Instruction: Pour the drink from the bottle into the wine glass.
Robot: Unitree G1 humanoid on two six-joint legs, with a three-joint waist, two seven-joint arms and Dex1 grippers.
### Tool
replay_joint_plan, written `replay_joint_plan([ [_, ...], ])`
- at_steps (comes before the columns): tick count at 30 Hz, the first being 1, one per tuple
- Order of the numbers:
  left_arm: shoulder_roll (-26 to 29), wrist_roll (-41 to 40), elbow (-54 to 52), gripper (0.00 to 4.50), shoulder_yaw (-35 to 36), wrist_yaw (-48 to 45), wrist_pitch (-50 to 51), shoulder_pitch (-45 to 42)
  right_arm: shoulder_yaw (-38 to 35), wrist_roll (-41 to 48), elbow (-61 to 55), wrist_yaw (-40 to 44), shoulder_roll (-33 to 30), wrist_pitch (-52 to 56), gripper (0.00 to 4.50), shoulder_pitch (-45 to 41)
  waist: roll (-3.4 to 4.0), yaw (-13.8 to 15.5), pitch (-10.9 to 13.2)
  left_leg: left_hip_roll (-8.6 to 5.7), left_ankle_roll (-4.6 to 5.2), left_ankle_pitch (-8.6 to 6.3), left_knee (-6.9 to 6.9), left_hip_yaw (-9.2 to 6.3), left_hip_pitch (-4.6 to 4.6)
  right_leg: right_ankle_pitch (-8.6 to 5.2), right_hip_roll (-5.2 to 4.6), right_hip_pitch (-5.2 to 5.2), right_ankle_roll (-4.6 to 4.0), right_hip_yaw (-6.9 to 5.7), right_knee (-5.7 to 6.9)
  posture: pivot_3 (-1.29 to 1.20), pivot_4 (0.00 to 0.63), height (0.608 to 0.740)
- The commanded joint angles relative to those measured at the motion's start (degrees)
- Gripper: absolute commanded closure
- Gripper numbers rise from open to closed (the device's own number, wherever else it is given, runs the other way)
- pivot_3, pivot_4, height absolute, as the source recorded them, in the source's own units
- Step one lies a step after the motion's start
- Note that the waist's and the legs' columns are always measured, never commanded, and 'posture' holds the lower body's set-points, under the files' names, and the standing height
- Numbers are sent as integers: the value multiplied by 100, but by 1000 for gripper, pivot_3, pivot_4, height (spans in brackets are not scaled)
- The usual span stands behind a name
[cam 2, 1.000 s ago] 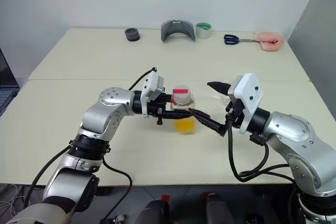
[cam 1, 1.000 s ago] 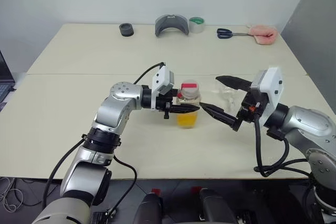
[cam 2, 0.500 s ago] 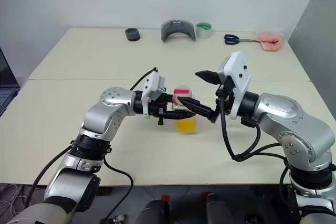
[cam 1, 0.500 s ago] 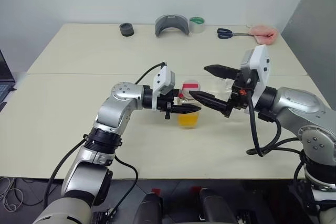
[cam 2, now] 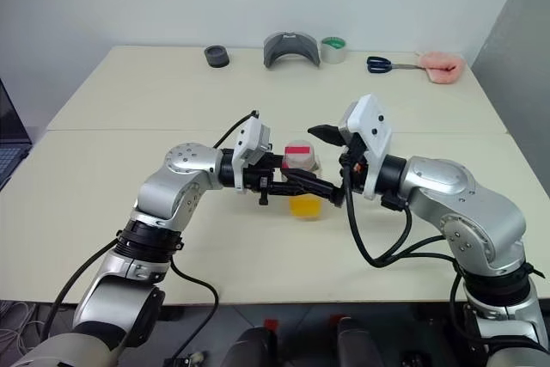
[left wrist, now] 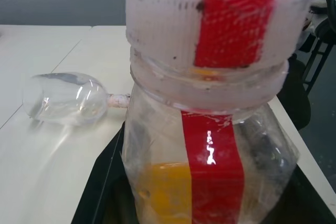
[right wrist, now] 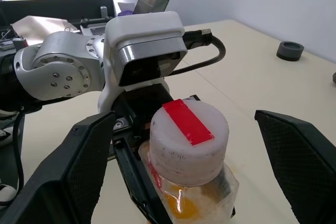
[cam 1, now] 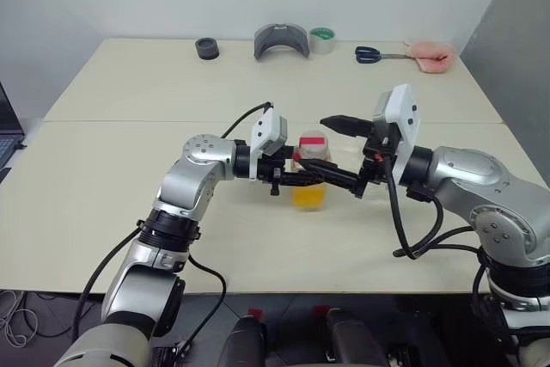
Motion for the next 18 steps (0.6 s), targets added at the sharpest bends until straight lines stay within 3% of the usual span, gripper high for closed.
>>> replay_joint_plan([
  [1, -25, -90, -238, 2704, 32, -44, -127, -114, -12, -83, -45, 55, 65, -183, 0, -132, 0, 0, 0, 0, 0, 0, 0, 0, 0, 0, 0, 0, 0, 0, 0, 0, 150, 740],
  [4, -29, -90, -242, 2704, 31, -45, -127, -111, 28, -170, 11, 82, 102, -246, 0, -124, 0, 0, 0, 0, 0, 0, 0, 0, 0, 0, 0, 0, 0, -1, 0, 0, 150, 740],
  [7, -29, -94, -256, 2704, 29, -47, -122, -103, 58, -212, 28, 125, 112, -265, 592, -94, 0, 1, 0, 0, 0, 0, 0, 0, 0, 0, 0, 0, 0, 0, 0, 0, 150, 740],
  [13, -43, -94, -251, 2704, 25, -38, -129, -106, 101, -281, 20, 190, 127, -270, 2689, -48, 0, 0, 0, 0, 0, 0, 0, 0, 0, 0, 0, 0, 0, 0, 0, 0, 150, 740],
  [18, -47, -103, -276, 2704, 28, -26, -116, -95, 156, -450, -36, 235, 56, -407, 2708, 23, 0, 1, 0, 0, 0, 0, 0, -1, 0, 0, 0, 0, 0, -1, 0, 0, 150, 740],
])
